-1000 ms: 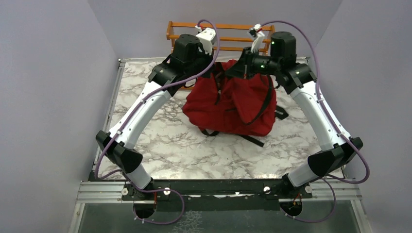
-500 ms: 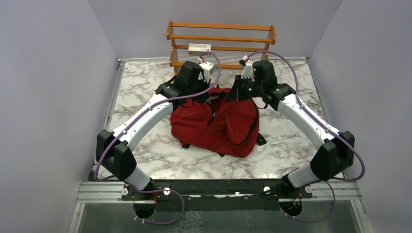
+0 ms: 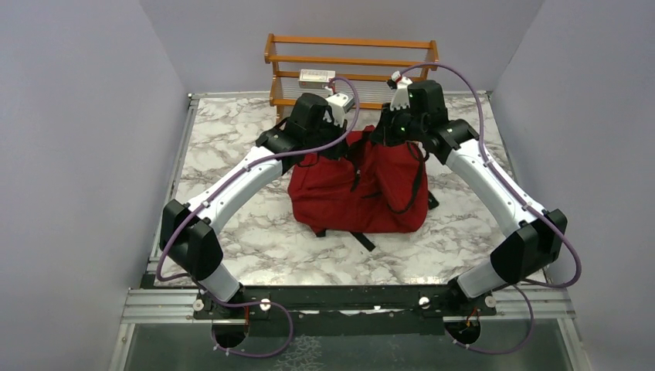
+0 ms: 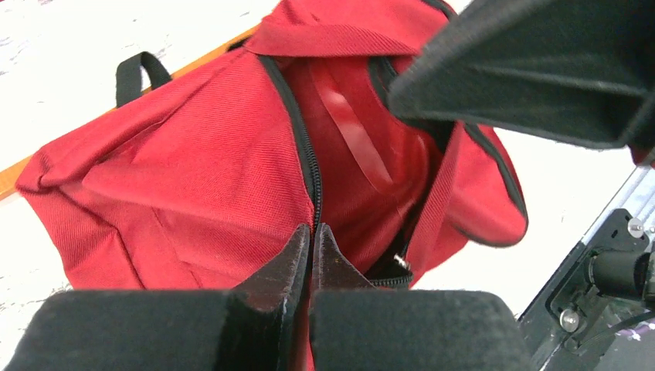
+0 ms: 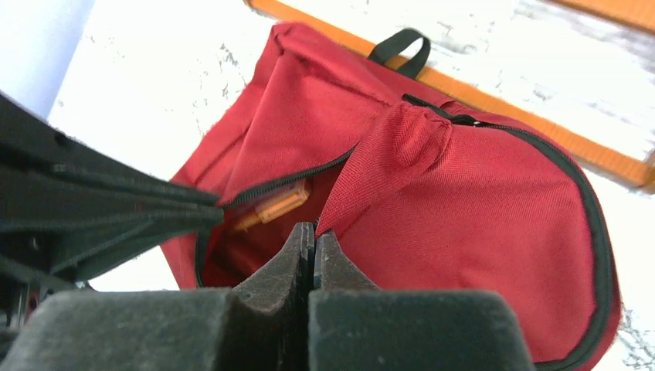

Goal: Pack the student bag
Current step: Adjust the student bag at the center of the board.

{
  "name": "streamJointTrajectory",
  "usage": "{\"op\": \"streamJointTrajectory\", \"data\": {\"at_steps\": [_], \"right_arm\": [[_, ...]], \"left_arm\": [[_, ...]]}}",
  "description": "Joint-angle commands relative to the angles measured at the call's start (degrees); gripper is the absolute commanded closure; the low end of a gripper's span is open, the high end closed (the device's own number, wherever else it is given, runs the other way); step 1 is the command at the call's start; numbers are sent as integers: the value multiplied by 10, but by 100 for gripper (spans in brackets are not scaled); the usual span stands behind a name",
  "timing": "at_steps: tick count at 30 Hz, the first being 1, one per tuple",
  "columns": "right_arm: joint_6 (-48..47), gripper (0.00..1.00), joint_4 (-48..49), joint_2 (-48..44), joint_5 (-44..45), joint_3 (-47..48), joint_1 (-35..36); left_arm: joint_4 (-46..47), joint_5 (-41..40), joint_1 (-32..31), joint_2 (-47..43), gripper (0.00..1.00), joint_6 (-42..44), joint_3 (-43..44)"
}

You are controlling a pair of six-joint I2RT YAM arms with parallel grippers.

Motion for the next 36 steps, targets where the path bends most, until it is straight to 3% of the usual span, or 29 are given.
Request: {"op": "streamJointTrajectory", "data": {"at_steps": [1, 7, 20, 26, 36], "right_arm": [[-40, 99, 10, 29, 23, 72, -10], [-49, 100, -5, 39, 28, 70, -13], [-39, 100, 27, -16, -23, -49, -13], [-27, 93, 43, -13, -28, -64, -13], [-17, 67, 61, -55, 6, -98, -13]], "left_arm": [[15, 33, -13, -5, 100, -13, 17], [15, 19, -24, -4, 100, -13, 3], [70, -90, -24, 60, 100, -52, 38], [82, -78, -24, 102, 100, -56, 45], [82, -77, -23, 86, 72, -52, 11]]}}
